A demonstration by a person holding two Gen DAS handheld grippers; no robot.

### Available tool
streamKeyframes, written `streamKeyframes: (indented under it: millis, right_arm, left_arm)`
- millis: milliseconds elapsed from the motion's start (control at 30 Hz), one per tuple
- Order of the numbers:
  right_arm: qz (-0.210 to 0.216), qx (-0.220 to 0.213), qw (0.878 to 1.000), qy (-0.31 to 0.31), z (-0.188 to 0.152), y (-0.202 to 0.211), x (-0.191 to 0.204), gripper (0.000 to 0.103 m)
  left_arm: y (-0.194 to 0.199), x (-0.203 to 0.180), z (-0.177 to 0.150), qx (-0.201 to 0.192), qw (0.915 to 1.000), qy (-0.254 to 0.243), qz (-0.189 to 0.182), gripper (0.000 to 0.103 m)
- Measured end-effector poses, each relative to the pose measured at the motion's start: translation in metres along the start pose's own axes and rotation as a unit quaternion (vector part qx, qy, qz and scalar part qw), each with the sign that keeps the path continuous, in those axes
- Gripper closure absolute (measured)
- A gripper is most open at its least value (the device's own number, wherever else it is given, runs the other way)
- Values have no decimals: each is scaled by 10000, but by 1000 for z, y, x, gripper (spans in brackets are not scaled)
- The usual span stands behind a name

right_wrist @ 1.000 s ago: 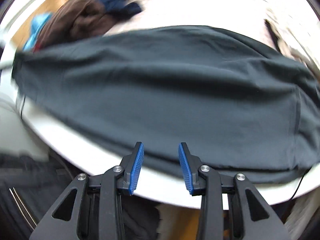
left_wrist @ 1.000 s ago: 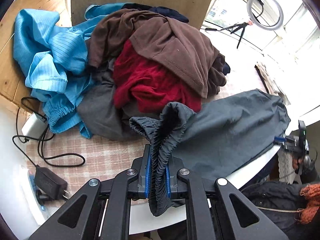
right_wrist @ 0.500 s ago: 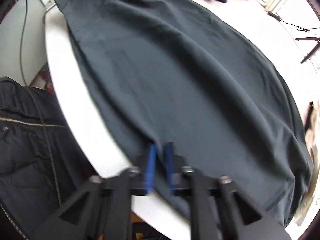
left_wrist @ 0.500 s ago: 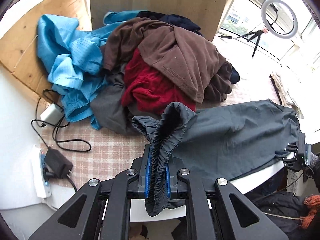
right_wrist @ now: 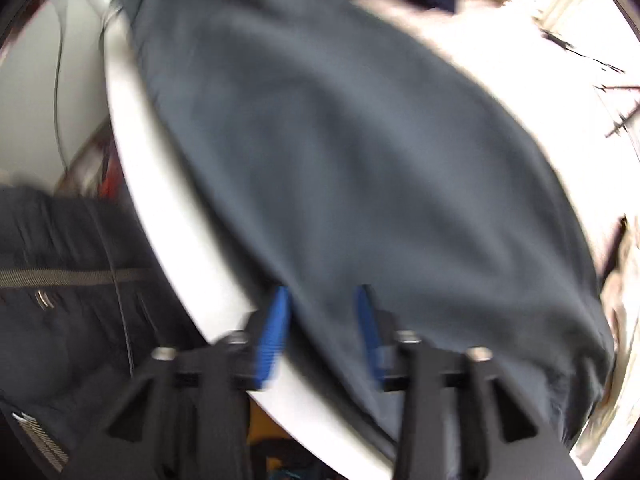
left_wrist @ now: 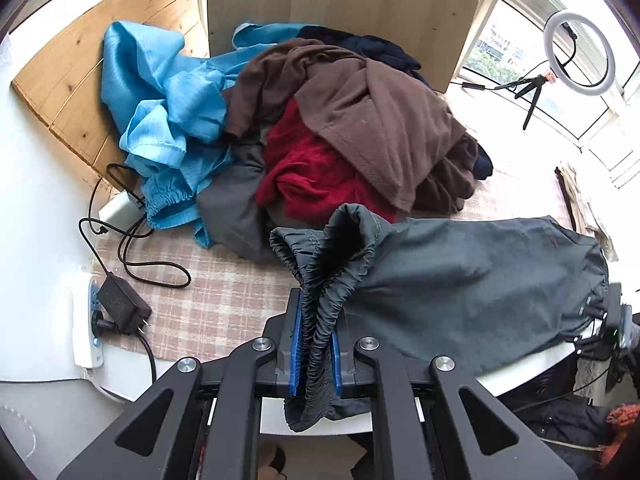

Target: Fold clothes

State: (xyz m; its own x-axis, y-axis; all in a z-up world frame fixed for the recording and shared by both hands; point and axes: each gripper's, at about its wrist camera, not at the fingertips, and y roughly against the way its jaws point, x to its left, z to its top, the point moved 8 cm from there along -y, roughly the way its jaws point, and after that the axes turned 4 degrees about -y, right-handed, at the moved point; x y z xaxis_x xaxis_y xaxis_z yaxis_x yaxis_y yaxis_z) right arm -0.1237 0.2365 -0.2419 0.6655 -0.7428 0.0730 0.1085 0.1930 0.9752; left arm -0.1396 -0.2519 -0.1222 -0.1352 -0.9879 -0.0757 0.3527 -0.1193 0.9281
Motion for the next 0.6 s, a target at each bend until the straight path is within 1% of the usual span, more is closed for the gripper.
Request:
streamKeyframes:
  millis: [67, 133, 233, 267, 300, 367, 500, 533, 600]
  right_arm:
    - [546, -505, 9968, -276, 31, 17, 5, 62]
    - [1061, -996, 9879, -531, 63, 34, 10, 62]
    - [1263, -1471, 9795, -555, 128, 23, 32, 62]
    - [1325, -1562, 9771, -581, 131, 23, 49, 62]
    - [1397, -1623, 9749, -607, 135, 22, 64, 62]
    - [1611, -1456, 9738, -679, 141, 25, 83, 63]
    - [1375, -1119, 9798, -920, 181, -15, 91, 63]
    - [1484, -1062, 9780, -1008, 182, -16, 89, 63]
    - [1757, -1139, 9705, -1198, 178, -4, 85, 63]
  left_arm:
    - [5, -3, 1, -17, 10000, 3, 20, 93]
    - [12, -6, 3, -45, 10000, 12, 68, 93]
    - [25, -17, 7, -142, 9999, -43, 75, 94]
    - [30, -22, 8, -166, 9998, -76, 71, 94]
    - [34, -28, 9, -171, 9998, -113, 85, 94]
    - [41, -43, 11, -158, 9995, -229, 134, 95]
    - [52, -85, 16, -208, 9977, -643, 80, 95]
    - [53, -96, 18, -229, 9964, -803, 108, 95]
    - [48, -104, 22, -192, 9958, -881, 173, 95]
